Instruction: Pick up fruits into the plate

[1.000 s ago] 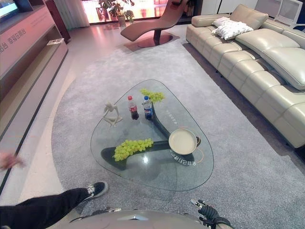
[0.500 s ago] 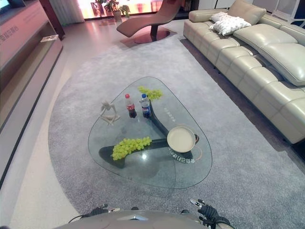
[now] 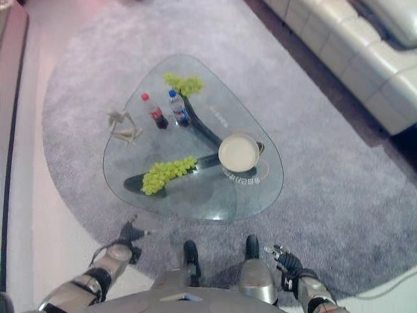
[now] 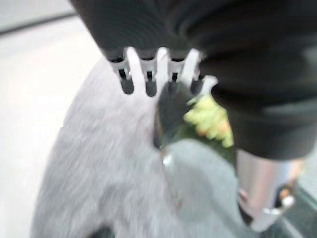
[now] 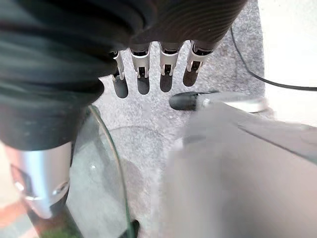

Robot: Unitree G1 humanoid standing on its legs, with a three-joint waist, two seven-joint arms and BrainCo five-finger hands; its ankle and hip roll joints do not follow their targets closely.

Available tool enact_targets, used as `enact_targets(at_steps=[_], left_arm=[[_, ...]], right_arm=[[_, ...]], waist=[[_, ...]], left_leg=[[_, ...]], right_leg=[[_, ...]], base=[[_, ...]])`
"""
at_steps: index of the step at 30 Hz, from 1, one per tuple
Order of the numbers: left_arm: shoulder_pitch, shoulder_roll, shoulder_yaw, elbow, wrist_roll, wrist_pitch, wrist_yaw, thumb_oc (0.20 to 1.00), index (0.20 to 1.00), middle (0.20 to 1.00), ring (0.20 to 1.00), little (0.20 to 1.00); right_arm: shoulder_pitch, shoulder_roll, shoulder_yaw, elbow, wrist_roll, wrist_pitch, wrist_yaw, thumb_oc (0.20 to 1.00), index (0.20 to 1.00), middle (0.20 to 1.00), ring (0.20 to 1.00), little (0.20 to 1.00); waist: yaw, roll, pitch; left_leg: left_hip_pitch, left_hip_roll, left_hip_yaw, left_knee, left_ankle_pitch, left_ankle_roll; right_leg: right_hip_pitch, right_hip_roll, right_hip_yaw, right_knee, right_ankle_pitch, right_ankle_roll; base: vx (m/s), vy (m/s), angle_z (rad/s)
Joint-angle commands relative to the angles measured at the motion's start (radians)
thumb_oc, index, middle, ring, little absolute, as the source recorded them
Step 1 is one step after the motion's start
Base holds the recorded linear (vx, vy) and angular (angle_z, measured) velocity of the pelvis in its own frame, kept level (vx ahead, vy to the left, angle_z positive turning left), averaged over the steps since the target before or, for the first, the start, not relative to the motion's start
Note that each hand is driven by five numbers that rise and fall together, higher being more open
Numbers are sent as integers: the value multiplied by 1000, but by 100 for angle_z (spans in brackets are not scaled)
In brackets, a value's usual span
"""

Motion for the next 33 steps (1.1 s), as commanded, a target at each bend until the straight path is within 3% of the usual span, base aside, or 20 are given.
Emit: enact_targets(at_steps=[1,7,13,24,31,33], left_arm=[[-132,99,-22,24,51,13,82,1000,1000,1000,1000,1000],[-306,211,-59,43,109,77,113,1000,1000,1000,1000,1000],[-443,249,-92,92,132,163,126,1000,1000,1000,1000,1000],[-604,271,-164,121,160,224,117,1000,1000,1000,1000,1000],[-713,266,-250,149,304,349,152,1000,1000,1000,1000,1000],[-717,264,-259,154,330,360,158,1000,1000,1000,1000,1000]], right_arm=[[-63,-20,58,-43,56,-30,21,1000,1000,1000,1000,1000],[-117,-38,79,-99,128,-50,26,1000,1000,1000,1000,1000],[-168,-24,94,-154,209,-62,-2,1000,1000,1000,1000,1000],[-197,-7,115,-250,327,-67,-41,1000,1000,1000,1000,1000],[-209,-1,119,-274,397,-75,-33,1000,1000,1000,1000,1000],[-208,-1,123,-277,401,-78,-32,1000,1000,1000,1000,1000]], waist=[[-15,-5,85],[-28,-16,167],[-32,-38,222],[-51,-78,222],[-68,-98,222],[-70,-100,222]], left_leg=[[-2,-36,-16,27,-94,34],[-91,-40,-5,68,-87,28],[-162,-40,1,94,-81,27],[-347,-26,9,133,-51,11],[-434,-18,14,143,-33,0],[-438,-19,15,148,-36,-1]], right_leg=[[-78,52,29,147,-79,-41],[-169,54,30,176,-68,-43],[-248,59,28,199,-55,-42],[-440,88,28,247,-37,-49],[-530,102,18,271,-29,-52],[-534,102,19,276,-34,-51]], base=[[-100,37,-14],[-111,-12,-5],[-79,-65,-2],[-42,-82,-2],[-28,-61,-2],[0,0,0]])
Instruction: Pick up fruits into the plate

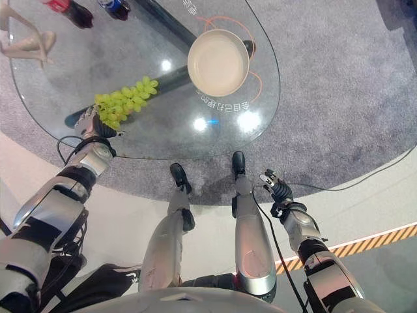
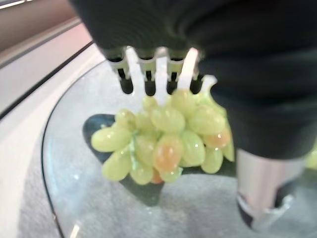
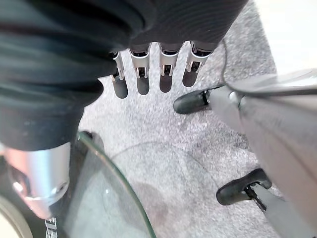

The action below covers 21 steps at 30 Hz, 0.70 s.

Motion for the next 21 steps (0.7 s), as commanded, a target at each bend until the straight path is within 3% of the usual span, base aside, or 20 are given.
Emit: enact_targets(at_steps=[1,12,21], left_arm=[[-57,82,-24,68,144,63,57,1000,1000,1000,1000,1000],[-93,106,-38,115,290,184,161,1000,1000,1000,1000,1000],[-147,162,-37,127,348,244,136,1000,1000,1000,1000,1000]], right_arm=[[15,31,15,-45,59,-32,15,1000,1000,1000,1000,1000],[22,48,19,-80,137,-53,59,1000,1000,1000,1000,1000],[34,50,17,-101,163,-57,69,1000,1000,1000,1000,1000]], waist=[[2,-67,-11],[-1,-112,-11],[0,-125,-11]], left_leg=[[-65,-34,-2,140,-105,-6],[-131,-28,-15,179,-115,-13],[-162,-30,-26,194,-123,-11]], right_leg=[[-88,90,-4,134,-49,-47],[-142,93,-8,147,-34,-42],[-169,92,-12,147,-21,-40]], base=[[0,0,0],[-5,-27,0],[-1,-19,2]])
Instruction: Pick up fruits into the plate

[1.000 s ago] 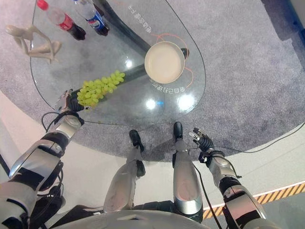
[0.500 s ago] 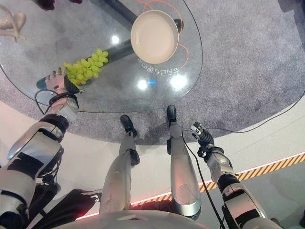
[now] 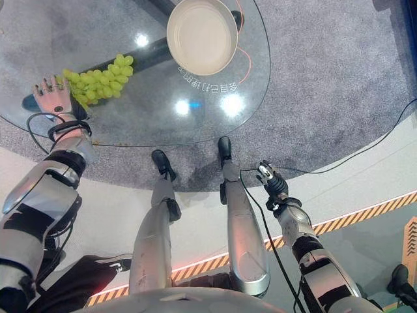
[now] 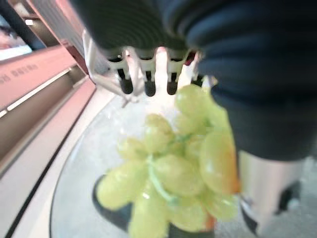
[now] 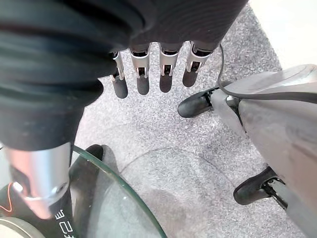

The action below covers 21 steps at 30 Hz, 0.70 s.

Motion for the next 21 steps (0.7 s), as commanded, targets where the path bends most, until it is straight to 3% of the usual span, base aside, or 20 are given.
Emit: enact_targets(at_steps=[1,13,15,21], left_arm=[[-52,95,18,63,49,57,6,1000,1000,1000,1000,1000],[-73,103,20,31,28,71,20,1000,1000,1000,1000,1000],[-80,100,20,28,23,53,11,200,200,200,200,200],[-98,89,1,13,2,16,-19,200,200,200,200,200]], right_arm=[[41,21,13,-52,41,-24,11,1000,1000,1000,1000,1000],[44,28,16,-89,63,-29,14,1000,1000,1000,1000,1000],[43,30,16,-90,65,-32,11,1000,1000,1000,1000,1000],[40,29,13,-102,67,-33,2,1000,1000,1000,1000,1000]], waist=[[20,-63,-2],[21,-74,-2],[21,-76,-2],[16,-74,-2]], left_leg=[[-7,-37,-16,125,-130,-16],[-39,-42,-26,132,-134,-13],[-40,-42,-26,132,-135,-12],[-43,-44,-23,124,-131,-13]], right_leg=[[-1,95,-12,42,-7,-37],[-26,95,-13,38,4,-35],[-28,96,-14,38,6,-35],[-34,96,-11,32,12,-33]], base=[[6,-7,4],[0,-3,1],[0,0,0],[0,0,0]])
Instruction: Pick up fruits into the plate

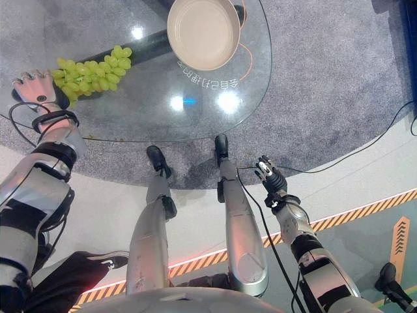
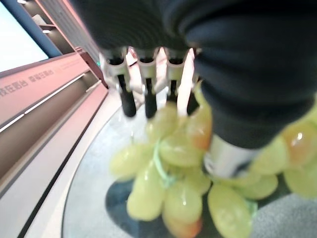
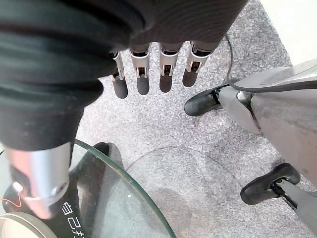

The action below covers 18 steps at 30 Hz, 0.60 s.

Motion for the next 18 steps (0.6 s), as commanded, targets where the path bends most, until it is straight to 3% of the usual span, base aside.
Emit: enact_targets(at_steps=[1,16,17,18], left_arm=[[-52,61,0,15,-7,-19,-15,200,200,200,200,200],[-64,22,-22,-3,-1,-8,-38,200,200,200,200,200],[-66,22,-25,-4,-1,-11,-45,426,426,426,426,426],[-65,19,-28,-4,1,-13,-46,589,589,589,589,589]], right_arm=[[43,25,11,-63,35,-26,4,1000,1000,1000,1000,1000],[44,29,13,-85,45,-38,-1,1000,1000,1000,1000,1000],[45,29,12,-83,45,-39,2,1000,1000,1000,1000,1000],[44,29,12,-82,46,-39,2,1000,1000,1000,1000,1000]], waist=[[8,-53,10],[-5,-58,10],[-5,-58,10],[-6,-57,10]], left_leg=[[7,-48,-10,94,-129,-11],[-4,-47,-2,76,-122,-16],[-3,-47,-1,75,-122,-17],[-2,-47,0,74,-121,-17]], right_leg=[[3,96,-4,14,13,-33],[-14,97,3,-6,29,-28],[-13,96,3,-7,29,-27],[-13,96,3,-7,30,-27]], base=[[0,0,0],[0,0,0],[0,0,0],[0,0,0]])
